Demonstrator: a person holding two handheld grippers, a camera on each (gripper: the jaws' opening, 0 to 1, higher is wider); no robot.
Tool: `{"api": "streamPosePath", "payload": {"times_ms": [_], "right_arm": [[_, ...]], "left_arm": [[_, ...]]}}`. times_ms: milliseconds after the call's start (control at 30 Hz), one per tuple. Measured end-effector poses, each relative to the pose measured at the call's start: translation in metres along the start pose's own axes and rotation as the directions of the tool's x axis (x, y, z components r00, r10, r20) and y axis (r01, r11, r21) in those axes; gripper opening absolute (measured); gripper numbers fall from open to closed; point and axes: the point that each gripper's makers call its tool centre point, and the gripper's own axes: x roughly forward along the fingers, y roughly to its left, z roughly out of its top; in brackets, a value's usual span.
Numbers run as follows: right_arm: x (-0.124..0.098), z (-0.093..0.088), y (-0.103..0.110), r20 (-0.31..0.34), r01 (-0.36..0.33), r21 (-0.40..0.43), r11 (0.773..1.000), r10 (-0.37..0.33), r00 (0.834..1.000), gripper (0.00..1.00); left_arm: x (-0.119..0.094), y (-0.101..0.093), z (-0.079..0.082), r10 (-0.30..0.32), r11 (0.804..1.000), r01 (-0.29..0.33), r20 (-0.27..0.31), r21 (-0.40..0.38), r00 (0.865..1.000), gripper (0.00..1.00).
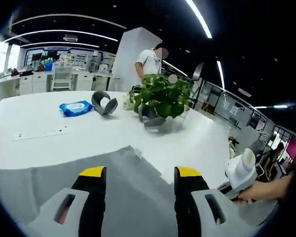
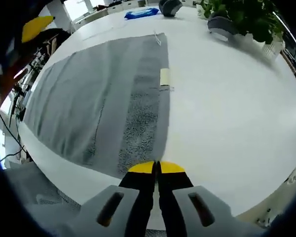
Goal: Fold the towel on the table until its edges align and the towel forms a compact rectangular stack.
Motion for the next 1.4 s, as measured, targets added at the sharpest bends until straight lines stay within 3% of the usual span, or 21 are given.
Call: {"api": "streamPosePath", "payload": {"times_ms": [200, 333, 500, 667, 900, 1067, 1400], "right_arm": [[0.0, 0.0, -0.002, 0.011, -0.015, 0.012, 1.0, 0.014, 1.0, 0.0], [0.0, 0.0, -0.003, 0.019, -0.053, 0.076, 0.996, 0.051, 0.999, 0.0], [0.0, 0.0, -0.002, 0.008, -0.072, 0.079, 0.994, 0.072, 0.997, 0.0], [0.001, 0.0, -0.001, 0.007, -0.08, 0.09, 0.993, 0.08, 0.997, 0.0], [0.001, 0.0, -0.001, 0.011, -0.067, 0.05, 0.997, 0.066, 0.998, 0.0], [0.001, 0.0, -0.003, 0.02, -0.093, 0.105, 0.99, 0.092, 0.996, 0.0], [0.002, 0.001, -0.001, 0.018, -0.097, 0.105, 0.99, 0.096, 0.995, 0.0]], "left_arm": [[0.033, 0.004, 0.008, 0.035, 0.999, -0.034, -0.003, 0.028, 0.999, 0.55], [0.058, 0.001, 0.01, 0.025, 0.999, -0.025, -0.008, 0.041, 1.0, 0.55], [0.087, -0.004, 0.008, 0.008, 0.998, -0.008, -0.007, 0.058, 1.0, 0.56], [0.111, 0.005, 0.007, 0.018, 0.998, -0.018, -0.006, 0.06, 1.0, 0.55], [0.146, 0.016, -0.005, 0.038, 0.997, -0.037, -0.013, 0.071, 0.999, 0.55], [0.164, 0.017, -0.017, 0.06, 0.994, -0.059, -0.011, 0.091, 0.998, 0.54], [0.196, 0.038, -0.028, 0.104, 0.991, -0.103, 0.0, 0.088, 0.995, 0.48]]}}
